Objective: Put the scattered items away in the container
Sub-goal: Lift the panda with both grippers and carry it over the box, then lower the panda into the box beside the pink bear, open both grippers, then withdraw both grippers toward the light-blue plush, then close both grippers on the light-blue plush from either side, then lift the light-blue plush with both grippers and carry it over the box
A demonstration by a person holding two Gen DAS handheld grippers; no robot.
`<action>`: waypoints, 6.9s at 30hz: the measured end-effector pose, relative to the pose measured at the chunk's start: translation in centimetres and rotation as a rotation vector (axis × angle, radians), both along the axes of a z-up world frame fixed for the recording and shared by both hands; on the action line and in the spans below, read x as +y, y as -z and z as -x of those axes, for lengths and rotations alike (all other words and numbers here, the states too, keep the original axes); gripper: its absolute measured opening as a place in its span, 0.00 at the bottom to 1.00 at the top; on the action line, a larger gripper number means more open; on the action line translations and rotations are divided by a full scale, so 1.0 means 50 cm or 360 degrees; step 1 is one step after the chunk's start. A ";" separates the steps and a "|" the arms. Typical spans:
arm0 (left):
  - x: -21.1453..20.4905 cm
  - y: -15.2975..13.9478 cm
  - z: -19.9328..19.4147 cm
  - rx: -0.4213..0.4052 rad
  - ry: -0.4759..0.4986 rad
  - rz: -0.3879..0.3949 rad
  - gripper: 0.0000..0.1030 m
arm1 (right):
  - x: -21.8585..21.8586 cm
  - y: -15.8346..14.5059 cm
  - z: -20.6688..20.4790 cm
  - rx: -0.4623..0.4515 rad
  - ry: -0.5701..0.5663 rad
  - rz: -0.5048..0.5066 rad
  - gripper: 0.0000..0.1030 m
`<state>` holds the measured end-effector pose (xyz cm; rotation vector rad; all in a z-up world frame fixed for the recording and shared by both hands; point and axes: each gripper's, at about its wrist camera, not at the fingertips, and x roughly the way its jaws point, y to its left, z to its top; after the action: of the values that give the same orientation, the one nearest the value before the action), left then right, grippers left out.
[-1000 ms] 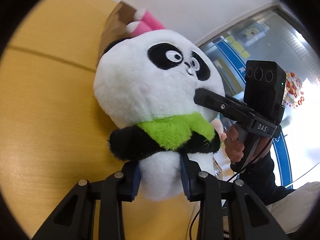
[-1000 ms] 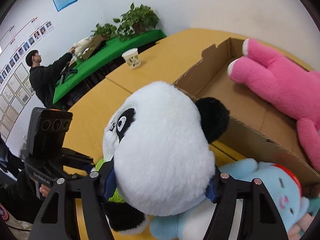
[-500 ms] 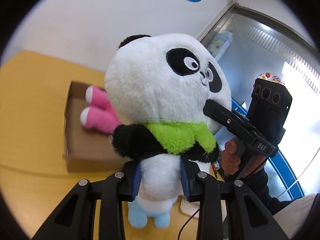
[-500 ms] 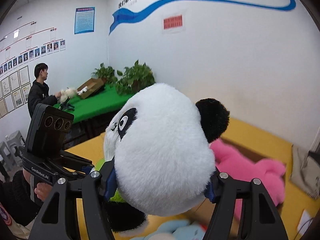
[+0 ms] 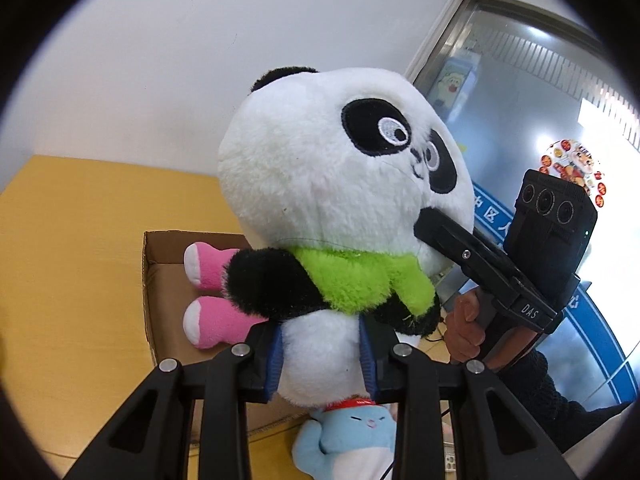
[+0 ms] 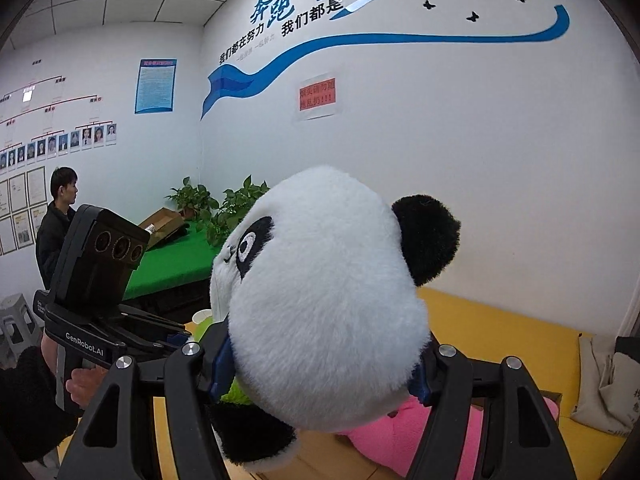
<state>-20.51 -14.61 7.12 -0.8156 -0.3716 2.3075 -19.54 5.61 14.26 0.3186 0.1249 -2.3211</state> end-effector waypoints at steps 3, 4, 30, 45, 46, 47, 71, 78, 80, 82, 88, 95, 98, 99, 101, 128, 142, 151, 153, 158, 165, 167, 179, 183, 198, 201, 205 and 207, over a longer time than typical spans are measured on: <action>0.011 0.017 0.026 -0.0017 0.0001 0.0006 0.30 | 0.008 0.022 0.031 -0.0022 -0.0014 0.0019 0.70; 0.014 0.025 0.030 -0.0027 -0.0004 0.0012 0.29 | 0.013 0.029 0.045 -0.0042 -0.0023 0.0034 0.70; 0.032 0.331 0.082 -0.0545 -0.0248 0.0270 0.30 | -0.099 0.360 0.205 -0.0621 -0.0127 -0.0207 0.70; 0.098 0.289 0.036 -0.0464 -0.0471 0.0678 0.42 | -0.102 0.445 0.228 -0.1033 -0.0101 -0.0497 0.92; 0.101 0.279 0.026 -0.0445 -0.0488 0.0680 0.42 | -0.097 0.437 0.222 -0.1020 -0.0092 -0.0503 0.92; 0.102 0.268 0.016 -0.0429 -0.0490 0.0663 0.42 | -0.091 0.422 0.215 -0.1000 -0.0087 -0.0496 0.92; 0.135 0.157 -0.256 -0.0087 -0.0501 0.0533 0.75 | 0.003 0.239 0.030 -0.0553 0.0317 -0.0324 1.00; 0.228 0.152 -0.329 -0.0027 -0.0449 0.0497 0.75 | 0.163 0.209 -0.157 -0.0493 0.0709 -0.0285 1.00; 0.255 0.154 -0.346 -0.0029 -0.0410 0.0499 0.75 | 0.196 0.215 -0.199 -0.0519 0.0781 -0.0288 1.00; 0.278 0.155 -0.361 -0.0037 -0.0377 0.0487 0.75 | 0.224 0.222 -0.232 -0.0534 0.0823 -0.0291 1.00; 0.315 0.150 -0.393 -0.0037 -0.0332 0.0475 0.75 | 0.274 0.221 -0.296 -0.0552 0.0906 -0.0299 1.00; 0.313 0.145 -0.403 -0.0049 -0.0339 0.0471 0.75 | 0.274 0.217 -0.304 -0.0553 0.0899 -0.0305 1.00; 0.305 0.153 -0.399 -0.0082 -0.0333 0.0450 0.75 | 0.267 0.222 -0.304 -0.0562 0.0882 -0.0314 1.00; 0.304 0.155 -0.398 -0.0086 -0.0334 0.0451 0.75 | 0.265 0.224 -0.304 -0.0568 0.0876 -0.0317 1.00; 0.303 0.161 -0.397 -0.0097 -0.0333 0.0447 0.75 | 0.260 0.229 -0.306 -0.0571 0.0855 -0.0332 1.00; 0.317 0.196 -0.389 -0.0177 -0.0170 0.0423 0.75 | 0.276 0.273 -0.320 -0.0612 0.0775 -0.0353 1.00; 0.298 0.328 -0.280 -0.0414 0.0166 0.0228 0.75 | 0.151 0.393 -0.375 -0.0711 0.0136 -0.0412 1.00; 0.305 0.363 -0.250 -0.0423 0.0268 0.0311 0.75 | 0.065 0.449 -0.351 -0.0617 0.0089 -0.0540 1.00; 0.315 0.363 -0.269 -0.0400 0.0311 0.0385 0.74 | 0.051 0.470 -0.331 -0.0630 0.0130 -0.0601 0.95; 0.309 0.358 -0.322 -0.0371 0.0350 0.0400 0.69 | 0.050 0.499 -0.329 -0.0578 0.0162 -0.0738 0.81; 0.271 0.331 -0.389 -0.0371 0.0361 0.0245 0.65 | 0.100 0.494 -0.368 -0.0607 -0.0077 -0.0707 0.77; 0.263 0.320 -0.389 -0.0327 0.0318 0.0280 0.67 | 0.110 0.494 -0.383 -0.0621 -0.0141 -0.0713 0.77; 0.331 0.363 -0.365 -0.0232 0.0594 0.0606 0.78 | 0.109 0.509 -0.379 -0.0637 -0.0217 -0.0791 0.81; 0.313 0.368 -0.354 -0.0315 0.0606 0.0525 0.74 | 0.105 0.517 -0.378 -0.0615 -0.0194 -0.0783 0.83; 0.282 0.251 -0.361 -0.0198 0.0463 0.0335 0.52 | 0.080 0.430 -0.406 -0.0436 -0.0047 -0.0683 0.70; 0.285 0.171 -0.349 -0.0050 0.0445 0.0351 0.52 | 0.079 0.378 -0.402 -0.0344 -0.0026 -0.0678 0.70; 0.283 0.035 -0.320 0.0219 0.0446 0.0265 0.36 | 0.070 0.286 -0.366 -0.0151 0.0015 -0.0682 0.70; 0.292 -0.033 -0.307 0.0306 0.0655 0.0133 0.04 | 0.065 0.239 -0.330 -0.0049 0.0056 -0.0708 0.70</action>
<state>-5.16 0.00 8.79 -0.6332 -0.0168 1.9997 -3.04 8.83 2.31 0.5798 0.6287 -2.3053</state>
